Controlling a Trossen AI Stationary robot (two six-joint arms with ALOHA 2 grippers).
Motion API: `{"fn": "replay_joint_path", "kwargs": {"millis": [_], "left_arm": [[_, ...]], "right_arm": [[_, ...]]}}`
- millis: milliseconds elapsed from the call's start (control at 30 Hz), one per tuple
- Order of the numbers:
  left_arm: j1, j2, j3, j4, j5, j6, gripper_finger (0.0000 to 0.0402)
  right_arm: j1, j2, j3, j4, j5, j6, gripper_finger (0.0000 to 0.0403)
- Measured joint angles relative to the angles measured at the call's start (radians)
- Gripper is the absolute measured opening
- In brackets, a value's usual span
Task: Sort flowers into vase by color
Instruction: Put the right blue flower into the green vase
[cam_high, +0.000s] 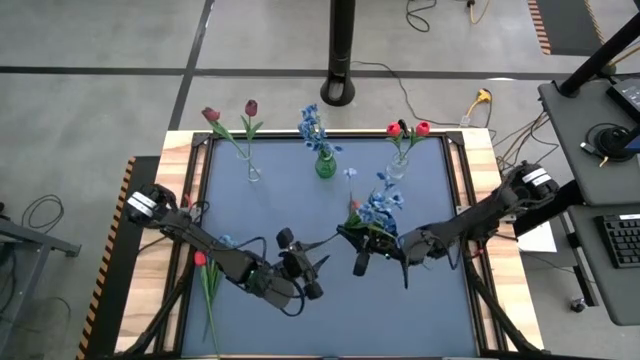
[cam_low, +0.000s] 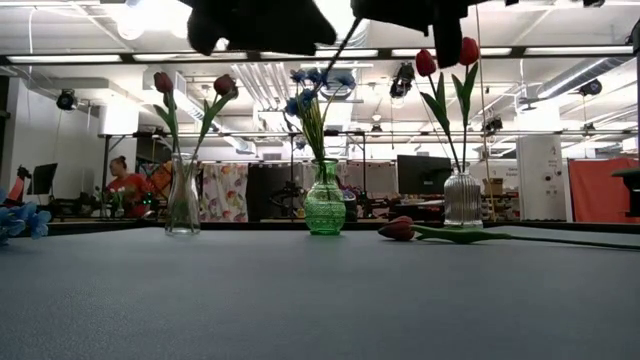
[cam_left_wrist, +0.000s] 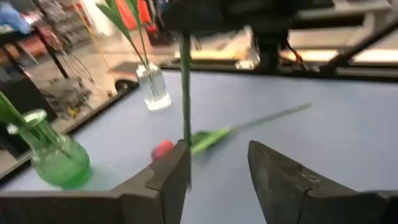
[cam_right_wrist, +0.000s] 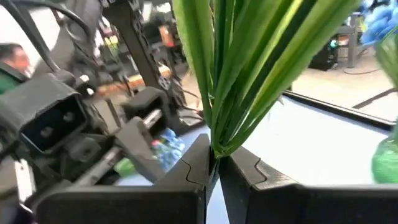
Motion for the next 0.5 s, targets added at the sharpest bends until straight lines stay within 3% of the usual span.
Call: {"fn": "replay_joint_path", "kwargs": {"millis": [100, 233, 333, 500], "left_arm": [[-0.004, -0.037, 0.0, -0.16, 0.078, -0.117, 0.0158], [-0.005, -0.064, 0.0, -0.307, 0.275, -0.186, 0.0157], [-0.014, -0.067, 0.0, -0.333, 0.375, -0.149, 0.0154], [-0.051, -0.096, 0.0, -0.331, 0.393, -0.006, 0.0153]], "right_arm": [[-0.006, -0.053, 0.045, -0.205, 0.037, 0.017, 0.0018], [-0.043, -0.093, 0.143, -0.503, 0.041, 0.046, 0.0018], [-0.087, -0.099, 0.21, -0.659, 0.038, 0.026, 0.0018], [-0.196, -0.102, 0.284, -0.749, -0.054, -0.06, 0.0018]]}}
